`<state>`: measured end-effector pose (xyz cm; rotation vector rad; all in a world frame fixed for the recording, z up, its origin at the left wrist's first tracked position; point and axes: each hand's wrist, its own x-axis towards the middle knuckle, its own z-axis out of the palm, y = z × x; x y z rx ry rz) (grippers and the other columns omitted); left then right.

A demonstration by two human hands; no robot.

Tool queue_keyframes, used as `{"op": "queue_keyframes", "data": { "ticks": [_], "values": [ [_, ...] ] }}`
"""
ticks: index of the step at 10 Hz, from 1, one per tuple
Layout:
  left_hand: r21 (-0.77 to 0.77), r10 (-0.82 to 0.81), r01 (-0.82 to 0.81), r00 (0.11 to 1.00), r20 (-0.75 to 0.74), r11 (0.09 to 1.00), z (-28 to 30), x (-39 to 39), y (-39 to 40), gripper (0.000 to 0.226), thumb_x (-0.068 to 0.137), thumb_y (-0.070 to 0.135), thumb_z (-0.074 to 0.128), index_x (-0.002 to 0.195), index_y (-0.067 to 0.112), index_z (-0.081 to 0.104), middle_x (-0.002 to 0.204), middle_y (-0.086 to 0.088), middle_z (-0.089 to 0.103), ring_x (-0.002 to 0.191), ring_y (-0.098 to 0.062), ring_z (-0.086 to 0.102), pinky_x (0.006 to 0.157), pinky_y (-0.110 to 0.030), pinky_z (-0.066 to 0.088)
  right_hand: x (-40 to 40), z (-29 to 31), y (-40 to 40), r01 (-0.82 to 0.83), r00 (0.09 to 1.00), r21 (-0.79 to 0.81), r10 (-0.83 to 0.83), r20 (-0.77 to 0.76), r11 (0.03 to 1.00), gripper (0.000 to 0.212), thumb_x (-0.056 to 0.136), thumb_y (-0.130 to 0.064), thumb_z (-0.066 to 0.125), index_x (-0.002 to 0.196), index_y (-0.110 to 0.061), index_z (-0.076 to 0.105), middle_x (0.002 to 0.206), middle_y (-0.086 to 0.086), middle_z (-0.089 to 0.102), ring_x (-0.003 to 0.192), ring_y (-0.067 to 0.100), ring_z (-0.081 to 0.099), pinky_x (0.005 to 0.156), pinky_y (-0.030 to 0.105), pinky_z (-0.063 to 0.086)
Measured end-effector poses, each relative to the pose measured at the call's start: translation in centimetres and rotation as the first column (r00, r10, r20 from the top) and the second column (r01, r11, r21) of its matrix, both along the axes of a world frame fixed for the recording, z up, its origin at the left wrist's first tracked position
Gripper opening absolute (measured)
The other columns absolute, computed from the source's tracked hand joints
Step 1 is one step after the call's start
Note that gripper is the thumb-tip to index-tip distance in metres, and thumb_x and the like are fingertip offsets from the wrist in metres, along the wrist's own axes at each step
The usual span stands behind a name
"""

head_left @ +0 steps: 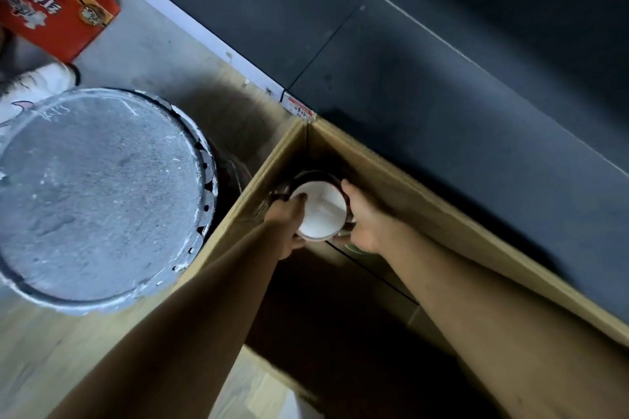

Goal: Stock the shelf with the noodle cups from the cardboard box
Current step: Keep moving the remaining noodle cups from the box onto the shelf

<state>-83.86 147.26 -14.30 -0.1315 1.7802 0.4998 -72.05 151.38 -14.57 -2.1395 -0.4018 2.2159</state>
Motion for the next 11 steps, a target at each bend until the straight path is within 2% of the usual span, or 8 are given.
{"op": "queue_keyframes", "data": {
  "ticks": [2,4,5,7,8,9,10,11],
  "values": [
    [-0.096,0.122,-0.12,0.992,0.024,0.988,7.2,1.0,-3.0,0.069,0.084,0.067,0.047,0.137,0.024,0.036,0.135,-0.012,0.046,0.113,-0.039,0.051,0.074,-0.055,0.054,1.5,7.1,-3.9,-0.03,0.993,0.103,0.018,0.117,0.994,0.045,0.096,-0.05,0.038,0.137,-0.031,0.036,0.133,0.007,0.043,0.12,0.034,0.045,0.093,0.055,0.047],
    [-0.065,0.017,-0.009,0.991,0.135,0.998,18.7,3.7,-6.2,0.048,0.083,0.04,0.069,0.117,0.013,0.048,0.114,-0.015,0.052,0.1,-0.036,0.053,0.077,-0.049,0.05,5.4,17.9,-9.1,-0.062,0.985,0.237,0.022,0.169,0.97,0.047,0.097,-0.042,0.043,0.141,-0.03,0.03,0.137,0.004,0.037,0.116,0.027,0.043,0.088,0.049,0.05],
    [-0.056,0.019,-0.006,0.971,0.239,0.998,25.0,5.6,-8.2,0.055,0.074,0.033,0.078,0.116,0.013,0.048,0.12,-0.016,0.053,0.106,-0.036,0.052,0.077,-0.046,0.049,9.1,24.5,-11.4,0.199,0.979,0.134,-0.204,0.027,0.971,0.045,0.098,-0.039,0.043,0.137,-0.016,0.043,0.111,0.004,0.056,0.102,0.029,0.056,0.082,0.048,0.052],
    [0.13,-0.205,0.177,0.945,0.256,0.976,38.8,11.4,-8.0,0.076,0.048,0.036,0.087,0.112,0.012,0.057,0.108,-0.014,0.063,0.099,-0.029,0.059,0.071,-0.038,0.051,15.5,36.6,-11.1,0.231,0.972,0.228,-0.213,-0.102,0.946,0.045,0.095,-0.041,0.047,0.127,-0.011,0.053,0.102,0.011,0.065,0.079,0.025,0.063,0.065,0.034,0.053],
    [0.231,-0.38,0.328,0.895,0.236,0.916,45.0,15.2,-8.0,0.067,0.043,0.04,0.085,0.099,0.01,0.063,0.082,-0.009,0.062,0.081,-0.022,0.056,0.071,-0.037,0.054,20.2,42.9,-11.0,0.28,0.96,0.223,-0.265,-0.093,0.934,0.036,0.092,-0.041,0.048,0.115,-0.013,0.051,0.1,0.016,0.064,0.074,0.027,0.062,0.06,0.034,0.05],
    [0.312,-0.513,0.453,0.846,0.145,0.835,50.3,19.2,-7.8,0.049,0.063,0.037,0.081,0.102,0.012,0.063,0.086,-0.007,0.067,0.084,-0.022,0.059,0.084,-0.048,0.054,25.9,48.5,-11.9,0.288,0.954,0.215,-0.262,-0.143,0.933,0.03,0.089,-0.036,0.053,0.106,-0.012,0.052,0.093,0.012,0.058,0.082,0.026,0.056,0.08,0.045,0.048],
    [0.356,-0.662,0.598,0.745,0.082,0.718,54.4,22.9,-8.1,0.073,0.054,0.043,0.088,0.115,0.016,0.057,0.103,-0.01,0.069,0.097,-0.027,0.064,0.094,-0.056,0.048,31.3,52.7,-13.0,0.281,0.951,0.229,-0.239,-0.195,0.932,0.046,0.081,-0.032,0.061,0.121,-0.012,0.05,0.113,0.014,0.057,0.1,0.029,0.056,0.083,0.048,0.047],
    [0.408,-0.727,0.649,0.685,0.057,0.643,57.2,25.9,-8.5,0.107,0.022,0.044,0.097,0.116,0.015,0.055,0.116,-0.017,0.065,0.103,-0.038,0.064,0.088,-0.058,0.051,35.7,55.8,-14.0,0.267,0.947,0.274,-0.2,-0.25,0.924,0.068,0.07,-0.043,0.077,0.125,-0.014,0.048,0.121,0.015,0.056,0.107,0.031,0.056,0.085,0.049,0.049]
  ]
}}
